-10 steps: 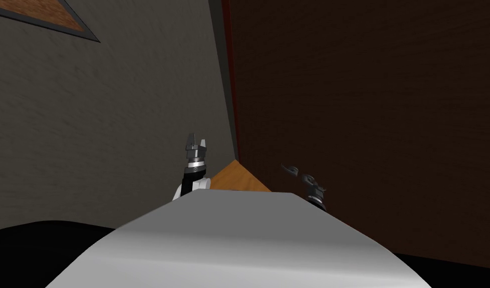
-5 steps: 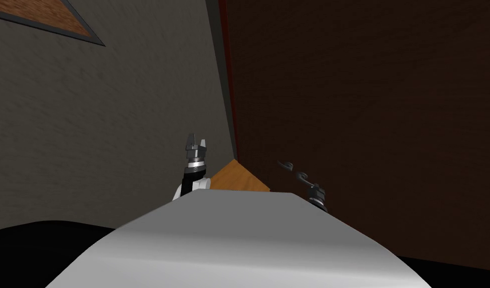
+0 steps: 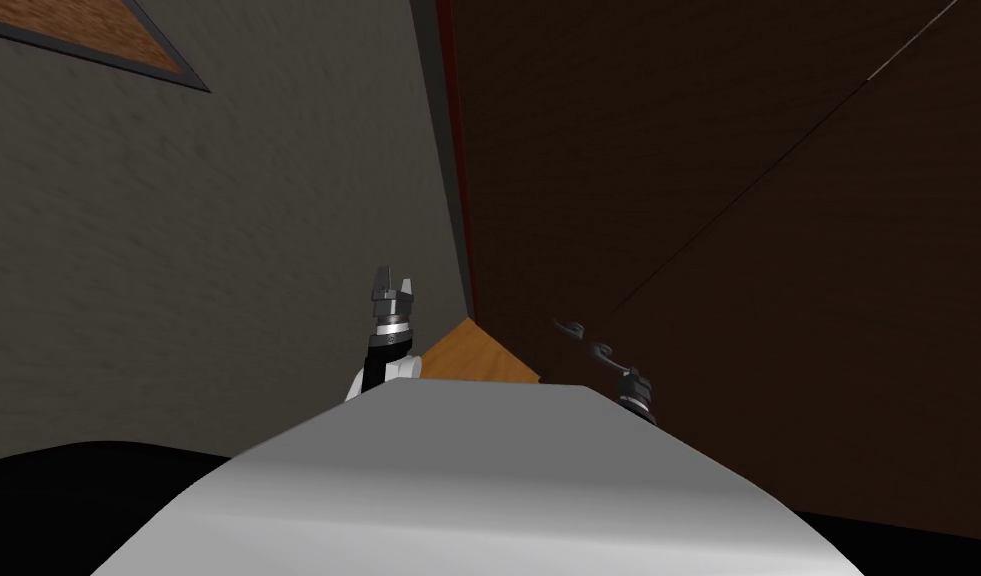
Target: Pull the door open
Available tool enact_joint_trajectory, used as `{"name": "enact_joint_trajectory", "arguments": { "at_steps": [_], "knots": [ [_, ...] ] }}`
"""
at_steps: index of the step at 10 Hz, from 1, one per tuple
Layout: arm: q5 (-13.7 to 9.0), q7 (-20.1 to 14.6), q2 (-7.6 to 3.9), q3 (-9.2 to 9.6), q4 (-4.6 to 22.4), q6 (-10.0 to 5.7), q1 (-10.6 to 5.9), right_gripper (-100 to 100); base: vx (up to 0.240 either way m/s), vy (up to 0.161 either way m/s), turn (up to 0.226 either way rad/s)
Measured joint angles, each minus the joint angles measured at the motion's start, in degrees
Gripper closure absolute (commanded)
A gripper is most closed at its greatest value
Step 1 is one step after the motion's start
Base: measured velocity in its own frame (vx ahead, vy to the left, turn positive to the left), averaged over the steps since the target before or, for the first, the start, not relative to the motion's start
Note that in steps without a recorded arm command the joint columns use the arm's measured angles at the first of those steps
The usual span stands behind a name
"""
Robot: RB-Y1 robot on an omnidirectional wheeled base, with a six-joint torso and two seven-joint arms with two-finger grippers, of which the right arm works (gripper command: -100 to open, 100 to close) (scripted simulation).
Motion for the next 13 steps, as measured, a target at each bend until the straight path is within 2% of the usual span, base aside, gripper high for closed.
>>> {"name": "enact_joint_trajectory", "arguments": {
  "at_steps": [1,3,4,5,8,9,11,12,13],
  "knots": [
    [0.1,-0.5,-0.42,0.19,2.4,-1.11,-0.98,100,-0.046,-0.013,-0.122],
    [0.3,-0.8,-0.89,0.31,3.7,-1.85,-1.58,100,-0.056,-0.013,-0.078],
    [0.1,-0.8,-0.93,-0.01,2.4,-1.28,-0.2,-100,-0.087,0.09,0.04],
    [0.5,-1.2,-1.17,0.43,3.7,-1.9,-0.91,-100,-0.09,0.116,0.035],
    [0.9,-1.6,-0.99,1.1,2.6,-1.97,-0.72,-100,-0.08,0.134,0.032],
    [1.3,-2.2,-1.25,1.65,4.4,-2.9,-1.87,-100,-0.075,0.103,0.003],
    [1.3,-2.1,-0.88,1.7,2.2,-2.17,-0.88,-100,-0.089,0.059,0.036],
    [1.4,-1.6,-0.3,1.84,-1.6,-0.75,0.6,-100,-0.118,0.113,0.023],
    [1.7,-1.9,-0.41,2.19,-0.9,-0.84,0.13,-100,-0.031,0.056,-0.014]
  ]
}}
